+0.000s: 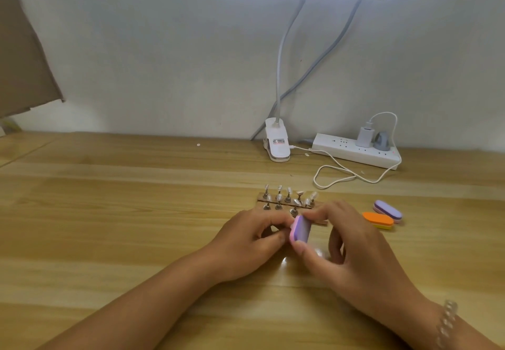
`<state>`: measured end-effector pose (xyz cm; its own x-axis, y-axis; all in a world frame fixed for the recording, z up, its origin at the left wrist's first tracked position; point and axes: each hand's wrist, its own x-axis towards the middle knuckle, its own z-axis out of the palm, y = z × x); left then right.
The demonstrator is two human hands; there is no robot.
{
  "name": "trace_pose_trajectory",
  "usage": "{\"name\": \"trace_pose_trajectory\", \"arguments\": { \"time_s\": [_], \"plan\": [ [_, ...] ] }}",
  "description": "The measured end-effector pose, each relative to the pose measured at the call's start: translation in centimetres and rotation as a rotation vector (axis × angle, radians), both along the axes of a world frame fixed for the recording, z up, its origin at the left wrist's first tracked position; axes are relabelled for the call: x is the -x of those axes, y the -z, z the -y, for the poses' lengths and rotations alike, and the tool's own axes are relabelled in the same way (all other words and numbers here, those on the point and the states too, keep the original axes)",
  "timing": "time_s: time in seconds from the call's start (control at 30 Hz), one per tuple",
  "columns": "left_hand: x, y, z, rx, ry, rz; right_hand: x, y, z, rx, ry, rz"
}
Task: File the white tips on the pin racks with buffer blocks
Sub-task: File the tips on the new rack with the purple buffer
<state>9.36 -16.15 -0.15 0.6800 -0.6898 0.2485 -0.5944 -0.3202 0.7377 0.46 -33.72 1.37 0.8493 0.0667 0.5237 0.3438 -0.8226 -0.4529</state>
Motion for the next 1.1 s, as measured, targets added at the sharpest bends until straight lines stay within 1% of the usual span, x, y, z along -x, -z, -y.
{"name": "trace_pose_trajectory", "arguments": {
  "time_s": [0.07,0.1,0.17,0.2,0.27,0.33,0.37,0.43,0.5,0.57,0.63,0.67,0.77,0.83,0.9,0.93,1.03,1.1],
  "plan": [
    [0.0,0.1,0.0,-0.018,-0.004,-0.002,0.3,0.2,-0.5,0.021,-0.061,-0.014],
    [-0.1,0.1,0.0,-0.025,-0.009,0.009,0.1,0.2,-0.4,-0.015,-0.057,-0.017],
    [-0.2,0.2,0.1,-0.017,-0.016,0.031,-0.4,0.2,0.2,-0.123,0.016,-0.01],
    [-0.1,0.2,0.2,-0.007,-0.017,0.032,-0.6,0.2,0.5,-0.142,0.058,-0.003],
    [-0.1,0.2,0.1,-0.013,-0.02,0.034,-0.5,0.2,0.5,-0.084,0.073,0.011],
    [-0.2,0.3,0.1,-0.033,-0.019,0.033,-0.1,0.3,-0.1,0.005,0.004,0.008],
    [-0.2,0.3,0.1,-0.039,-0.017,0.033,0.1,0.2,-0.3,0.016,-0.026,0.0],
    [-0.2,0.3,0.1,-0.032,-0.027,0.04,-0.2,0.0,-0.1,-0.061,-0.002,-0.021],
    [-0.2,0.2,0.1,-0.02,-0.036,0.041,-0.7,0.1,0.5,-0.131,0.068,-0.006],
    [-0.2,0.2,0.1,-0.023,-0.029,0.037,-0.6,0.2,0.4,-0.064,0.062,0.007],
    [-0.2,0.2,0.1,-0.032,-0.019,0.031,-0.1,0.2,-0.3,0.024,-0.003,0.003],
    [-0.2,0.1,0.1,-0.034,-0.02,0.028,0.0,0.2,-0.4,0.028,-0.018,-0.005],
    [-0.3,0.2,0.2,-0.034,-0.035,0.036,-0.5,0.1,0.2,-0.091,0.053,0.009],
    [-0.3,0.3,0.2,-0.032,-0.034,0.034,-0.5,0.1,0.2,-0.052,0.068,0.018],
    [-0.3,0.2,0.1,-0.034,-0.023,0.035,-0.1,0.1,-0.2,0.036,0.006,0.011],
    [-0.3,0.3,0.1,-0.032,-0.019,0.037,0.0,0.1,-0.4,0.044,-0.018,-0.003],
    [-0.3,0.3,0.2,-0.027,-0.03,0.043,-0.4,0.1,0.1,-0.062,0.04,-0.009],
    [-0.3,0.2,0.2,-0.031,-0.027,0.034,-0.5,0.0,0.2,-0.033,0.077,0.022]
  ]
}}
